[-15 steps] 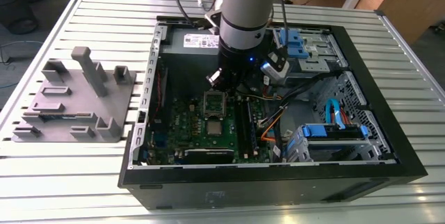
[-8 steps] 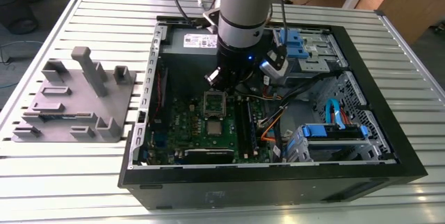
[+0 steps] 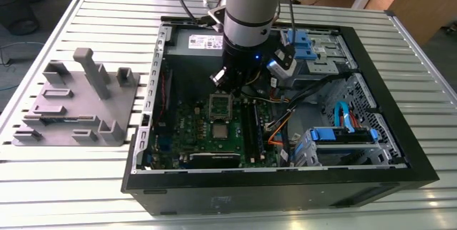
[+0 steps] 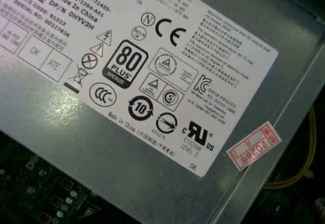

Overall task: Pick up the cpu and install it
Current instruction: 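Close the cpu cover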

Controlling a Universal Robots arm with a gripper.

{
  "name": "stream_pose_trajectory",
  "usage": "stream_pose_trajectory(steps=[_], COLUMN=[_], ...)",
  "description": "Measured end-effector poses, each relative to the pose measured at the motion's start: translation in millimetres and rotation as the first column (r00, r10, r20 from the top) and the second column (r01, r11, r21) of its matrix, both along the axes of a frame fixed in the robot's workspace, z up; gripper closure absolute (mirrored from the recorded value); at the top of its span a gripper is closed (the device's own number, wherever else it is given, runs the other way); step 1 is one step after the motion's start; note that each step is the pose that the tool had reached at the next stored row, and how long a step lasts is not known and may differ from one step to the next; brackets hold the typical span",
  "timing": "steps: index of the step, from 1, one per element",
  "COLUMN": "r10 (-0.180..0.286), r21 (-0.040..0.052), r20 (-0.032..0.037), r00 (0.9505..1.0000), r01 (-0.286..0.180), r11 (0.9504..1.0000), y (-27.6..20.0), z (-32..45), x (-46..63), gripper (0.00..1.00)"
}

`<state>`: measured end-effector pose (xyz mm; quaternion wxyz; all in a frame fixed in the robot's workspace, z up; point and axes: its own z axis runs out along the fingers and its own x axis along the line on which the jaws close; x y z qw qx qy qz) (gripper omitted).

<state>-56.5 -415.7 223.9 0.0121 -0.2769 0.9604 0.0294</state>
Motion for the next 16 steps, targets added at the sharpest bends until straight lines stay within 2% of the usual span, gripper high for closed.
stream_pose_trajectory(steps=[4, 8, 16], r10=[0.006, 0.058, 0.095], r21=[-0.0002, -0.0004, -0.0003], r20=[-0.0001, -0.0001, -0.0001], r00=[1.0000, 0.9983, 0.9955], r01=[-0.006, -0.058, -0.095], r11=[1.0000, 0.9983, 0.9955], y=[0.0, 0.0, 0.0], z=[0.1, 0.2, 4.0], x=[-0.1, 0.0, -0.1], gripper=[0.87, 0.87, 0.87])
